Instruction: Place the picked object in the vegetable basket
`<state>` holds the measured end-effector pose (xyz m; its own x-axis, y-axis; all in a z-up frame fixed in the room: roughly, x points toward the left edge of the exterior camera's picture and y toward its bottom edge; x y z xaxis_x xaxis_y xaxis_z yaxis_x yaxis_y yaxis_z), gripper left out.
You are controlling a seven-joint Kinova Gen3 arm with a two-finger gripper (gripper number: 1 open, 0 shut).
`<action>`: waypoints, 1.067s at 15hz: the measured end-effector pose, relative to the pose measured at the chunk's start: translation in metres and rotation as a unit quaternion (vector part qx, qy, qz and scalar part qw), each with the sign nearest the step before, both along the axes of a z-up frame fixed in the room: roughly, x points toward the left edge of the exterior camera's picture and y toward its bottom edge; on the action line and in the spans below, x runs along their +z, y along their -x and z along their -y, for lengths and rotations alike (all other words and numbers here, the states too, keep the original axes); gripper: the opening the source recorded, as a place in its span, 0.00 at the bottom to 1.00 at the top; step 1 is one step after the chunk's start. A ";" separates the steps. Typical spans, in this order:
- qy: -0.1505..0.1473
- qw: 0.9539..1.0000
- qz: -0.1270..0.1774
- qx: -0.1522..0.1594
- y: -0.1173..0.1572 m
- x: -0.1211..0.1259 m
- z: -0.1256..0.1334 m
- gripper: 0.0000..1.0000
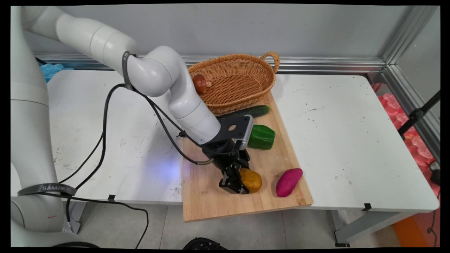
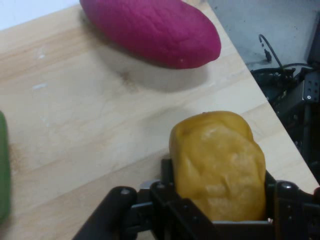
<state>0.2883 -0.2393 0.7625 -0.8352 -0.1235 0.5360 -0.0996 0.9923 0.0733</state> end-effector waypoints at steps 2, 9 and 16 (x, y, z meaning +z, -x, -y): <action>0.002 1.000 -0.001 0.007 -0.003 0.011 0.000 0.00; 0.013 0.998 0.004 0.067 -0.024 0.059 0.006 0.00; 0.047 0.979 0.022 0.199 -0.088 0.131 0.036 0.00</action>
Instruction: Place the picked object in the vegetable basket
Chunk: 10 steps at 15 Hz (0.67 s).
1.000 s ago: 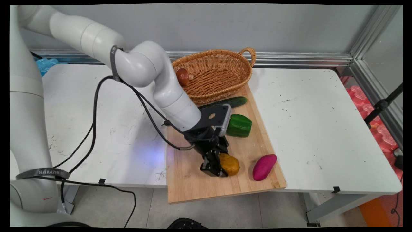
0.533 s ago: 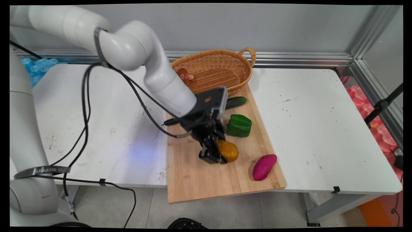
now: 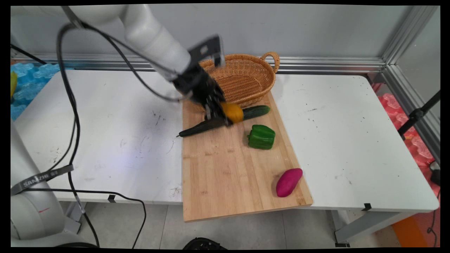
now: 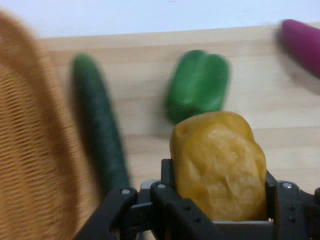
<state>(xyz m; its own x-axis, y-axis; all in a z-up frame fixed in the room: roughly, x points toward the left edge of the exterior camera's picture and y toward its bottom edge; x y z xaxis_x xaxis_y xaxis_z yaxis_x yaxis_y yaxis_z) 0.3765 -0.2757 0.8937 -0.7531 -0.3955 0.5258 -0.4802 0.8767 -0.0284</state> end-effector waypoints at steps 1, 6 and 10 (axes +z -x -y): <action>0.007 1.000 0.002 0.020 -0.011 0.009 0.008 0.00; 0.039 0.995 0.009 0.093 -0.049 0.040 0.046 0.00; 0.055 0.990 0.015 0.131 -0.067 0.045 0.080 0.00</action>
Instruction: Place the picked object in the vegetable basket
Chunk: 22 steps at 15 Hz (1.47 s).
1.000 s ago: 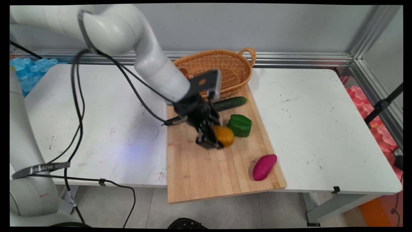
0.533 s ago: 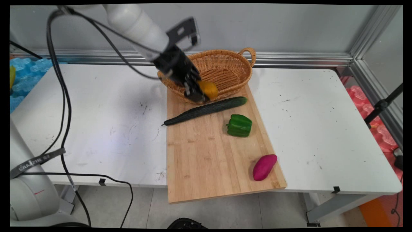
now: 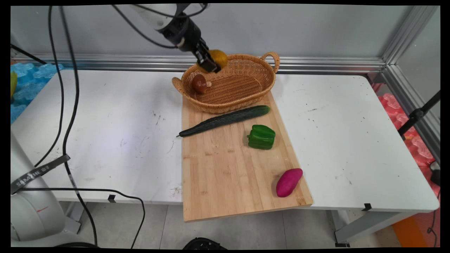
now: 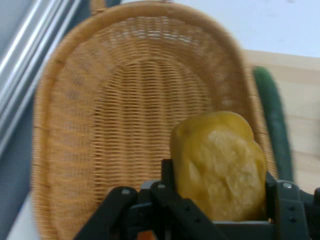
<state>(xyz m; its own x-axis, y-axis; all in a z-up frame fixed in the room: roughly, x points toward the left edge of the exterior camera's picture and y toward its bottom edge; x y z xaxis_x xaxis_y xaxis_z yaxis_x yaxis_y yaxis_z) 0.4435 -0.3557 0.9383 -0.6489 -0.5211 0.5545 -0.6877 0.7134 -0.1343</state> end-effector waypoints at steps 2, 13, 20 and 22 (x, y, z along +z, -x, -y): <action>0.005 1.000 0.002 0.022 -0.006 -0.005 0.022 0.00; 0.005 0.999 0.011 0.051 -0.005 -0.067 0.133 0.00; -0.014 0.999 0.018 0.025 0.007 -0.110 0.179 0.00; -0.022 0.999 0.020 0.020 0.011 -0.123 0.190 0.00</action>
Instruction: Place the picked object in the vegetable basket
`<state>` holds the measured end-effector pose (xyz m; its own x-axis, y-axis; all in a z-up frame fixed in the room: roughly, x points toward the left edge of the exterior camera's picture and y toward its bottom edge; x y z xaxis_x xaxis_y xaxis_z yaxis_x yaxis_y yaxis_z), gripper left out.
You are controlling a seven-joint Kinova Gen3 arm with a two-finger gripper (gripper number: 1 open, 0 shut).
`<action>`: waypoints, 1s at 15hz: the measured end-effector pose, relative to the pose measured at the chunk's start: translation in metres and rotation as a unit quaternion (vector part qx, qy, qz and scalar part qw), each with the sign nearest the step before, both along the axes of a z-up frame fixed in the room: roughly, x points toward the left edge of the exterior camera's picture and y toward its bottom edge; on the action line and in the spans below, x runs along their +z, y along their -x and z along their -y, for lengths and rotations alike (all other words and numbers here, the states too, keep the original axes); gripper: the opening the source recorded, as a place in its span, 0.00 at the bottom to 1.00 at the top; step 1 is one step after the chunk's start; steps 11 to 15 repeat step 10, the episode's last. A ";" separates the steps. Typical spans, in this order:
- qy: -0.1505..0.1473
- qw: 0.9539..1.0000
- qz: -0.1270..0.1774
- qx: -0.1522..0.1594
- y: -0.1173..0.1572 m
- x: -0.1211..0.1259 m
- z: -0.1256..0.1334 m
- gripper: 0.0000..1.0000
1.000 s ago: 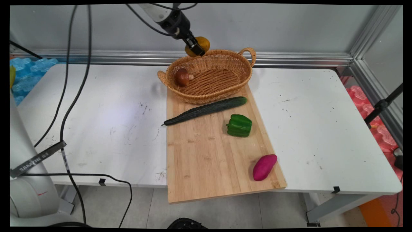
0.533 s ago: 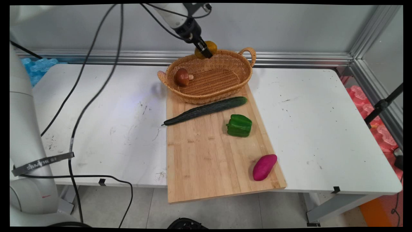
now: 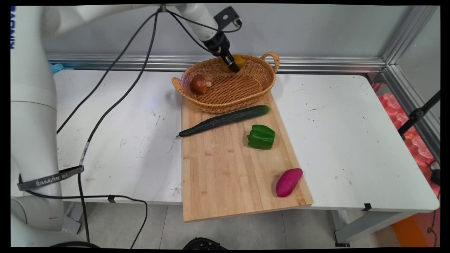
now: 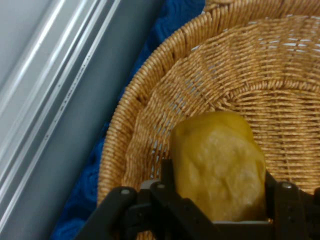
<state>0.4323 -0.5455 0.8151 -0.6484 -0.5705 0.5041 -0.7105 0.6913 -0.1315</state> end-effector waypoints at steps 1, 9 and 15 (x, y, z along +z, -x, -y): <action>-0.004 1.000 0.001 -0.002 0.001 -0.005 0.004 0.00; -0.018 1.000 0.003 -0.022 0.009 -0.022 0.013 1.00; -0.016 1.000 0.003 -0.024 0.010 -0.019 0.013 1.00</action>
